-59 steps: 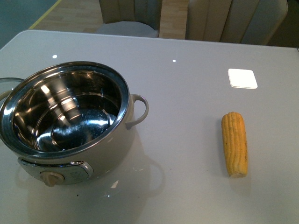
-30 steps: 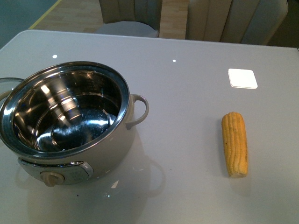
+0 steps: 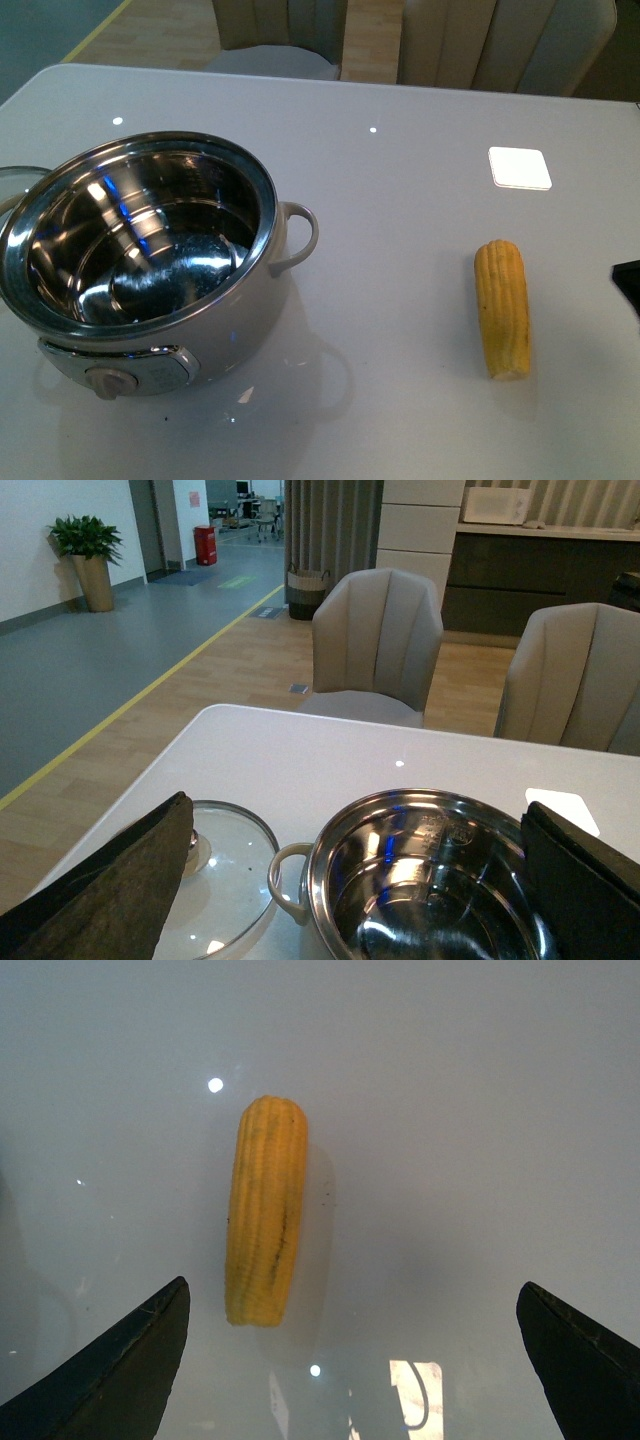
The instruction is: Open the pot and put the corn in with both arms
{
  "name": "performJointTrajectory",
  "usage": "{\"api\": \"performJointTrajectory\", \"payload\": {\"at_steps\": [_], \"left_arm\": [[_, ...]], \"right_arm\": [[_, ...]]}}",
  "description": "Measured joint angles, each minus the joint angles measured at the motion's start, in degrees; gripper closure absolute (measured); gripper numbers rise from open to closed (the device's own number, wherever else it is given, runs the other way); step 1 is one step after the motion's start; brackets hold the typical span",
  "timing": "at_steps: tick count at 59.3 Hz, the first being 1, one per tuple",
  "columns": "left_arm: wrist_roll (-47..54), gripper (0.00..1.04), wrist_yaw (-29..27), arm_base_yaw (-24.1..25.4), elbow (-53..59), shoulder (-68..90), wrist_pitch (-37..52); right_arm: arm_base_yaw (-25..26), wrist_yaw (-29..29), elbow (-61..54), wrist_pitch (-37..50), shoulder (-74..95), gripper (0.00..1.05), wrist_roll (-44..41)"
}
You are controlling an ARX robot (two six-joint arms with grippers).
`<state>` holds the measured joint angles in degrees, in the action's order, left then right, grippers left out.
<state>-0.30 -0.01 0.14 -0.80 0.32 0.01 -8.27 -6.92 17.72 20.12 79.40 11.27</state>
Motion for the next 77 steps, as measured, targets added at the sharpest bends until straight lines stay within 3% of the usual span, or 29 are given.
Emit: {"api": "performJointTrajectory", "payload": {"at_steps": [14,34,77], "left_arm": [[0.00,0.07,0.00,0.00,0.00,0.00,0.00],[0.00,0.07,0.00,0.00,0.00,0.00,0.00],[0.00,0.07,0.00,0.00,0.00,0.00,0.00]], "right_arm": [[-4.39,-0.24,6.73,5.62,18.05,0.09,0.98],[-6.69,-1.38,15.85,8.92,35.21,0.09,-0.42],[-5.88,-1.01,26.88,6.86,50.03,0.09,-0.55]]}}
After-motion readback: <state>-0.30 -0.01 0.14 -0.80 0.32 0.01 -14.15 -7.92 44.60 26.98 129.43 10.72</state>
